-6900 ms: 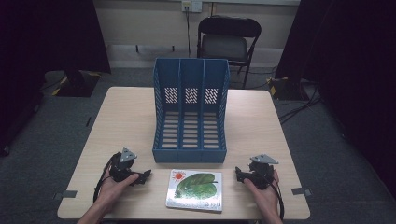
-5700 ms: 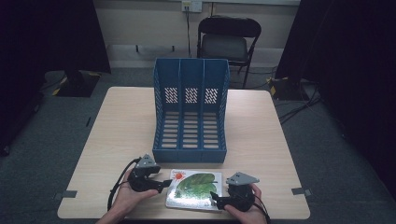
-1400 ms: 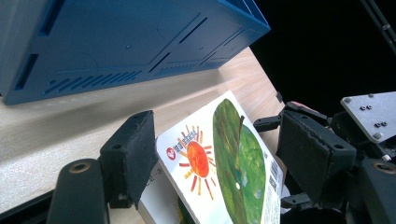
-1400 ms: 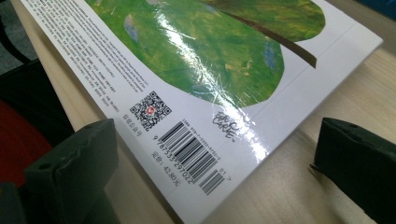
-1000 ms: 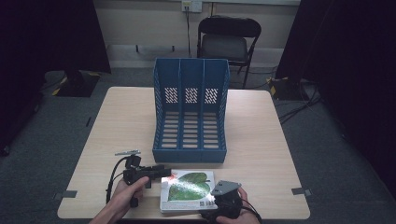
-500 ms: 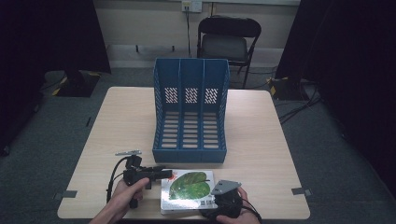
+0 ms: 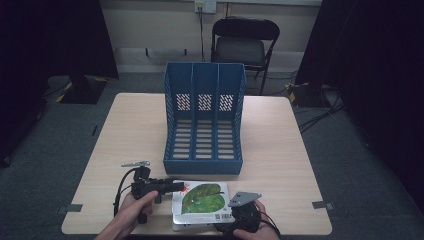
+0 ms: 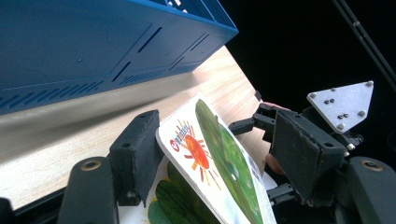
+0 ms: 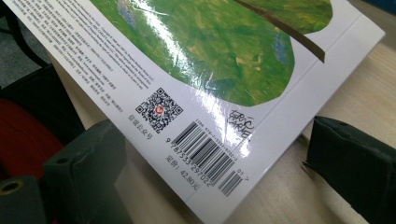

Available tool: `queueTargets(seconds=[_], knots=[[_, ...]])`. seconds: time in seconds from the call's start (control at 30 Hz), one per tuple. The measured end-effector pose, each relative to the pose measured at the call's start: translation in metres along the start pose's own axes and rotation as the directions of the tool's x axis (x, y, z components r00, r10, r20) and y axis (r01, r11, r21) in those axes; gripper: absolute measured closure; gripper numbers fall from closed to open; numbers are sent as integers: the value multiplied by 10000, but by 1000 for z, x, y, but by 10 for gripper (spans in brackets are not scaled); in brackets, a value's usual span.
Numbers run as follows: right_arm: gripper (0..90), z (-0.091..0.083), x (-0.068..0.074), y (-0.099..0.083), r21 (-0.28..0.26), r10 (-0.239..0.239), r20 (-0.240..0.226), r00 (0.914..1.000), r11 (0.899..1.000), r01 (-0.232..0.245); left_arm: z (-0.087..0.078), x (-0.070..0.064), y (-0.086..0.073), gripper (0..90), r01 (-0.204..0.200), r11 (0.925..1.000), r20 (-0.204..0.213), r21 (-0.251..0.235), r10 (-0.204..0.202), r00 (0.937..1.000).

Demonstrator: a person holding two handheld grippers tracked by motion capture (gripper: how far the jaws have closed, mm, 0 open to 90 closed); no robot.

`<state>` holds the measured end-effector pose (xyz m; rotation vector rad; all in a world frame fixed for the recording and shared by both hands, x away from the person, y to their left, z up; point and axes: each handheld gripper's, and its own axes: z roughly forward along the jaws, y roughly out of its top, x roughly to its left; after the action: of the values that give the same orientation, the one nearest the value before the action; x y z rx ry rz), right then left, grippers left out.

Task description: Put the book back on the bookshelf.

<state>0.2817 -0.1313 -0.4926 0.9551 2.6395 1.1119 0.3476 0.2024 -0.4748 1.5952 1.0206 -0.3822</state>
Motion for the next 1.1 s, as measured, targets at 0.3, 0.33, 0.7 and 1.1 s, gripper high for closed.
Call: queueTargets(seconds=[0.3, 0.33, 0.7, 1.1], knots=[[43, -1, -1, 0, 25, 87, -98, 9999, 10000, -87, 4, -3, 1, 329, -134, 9998, -67, 145, 135, 9999], [40, -1, 0, 0, 21, 60, -107, 9999, 10000, -59, 5, -3, 1, 329, -164, 9996, -172, 242, 169, 9997], [76, -3, 3, 0, -17, -351, 200, 9992, 9994, 351, 6, -2, 2, 309, 44, 9999, 141, 93, -45, 9999], [62, -2, 7, 2, -168, -280, 444, 9986, 9994, 288, 7, -3, 1, 303, 2, 10000, 231, 75, -4, 9997]])
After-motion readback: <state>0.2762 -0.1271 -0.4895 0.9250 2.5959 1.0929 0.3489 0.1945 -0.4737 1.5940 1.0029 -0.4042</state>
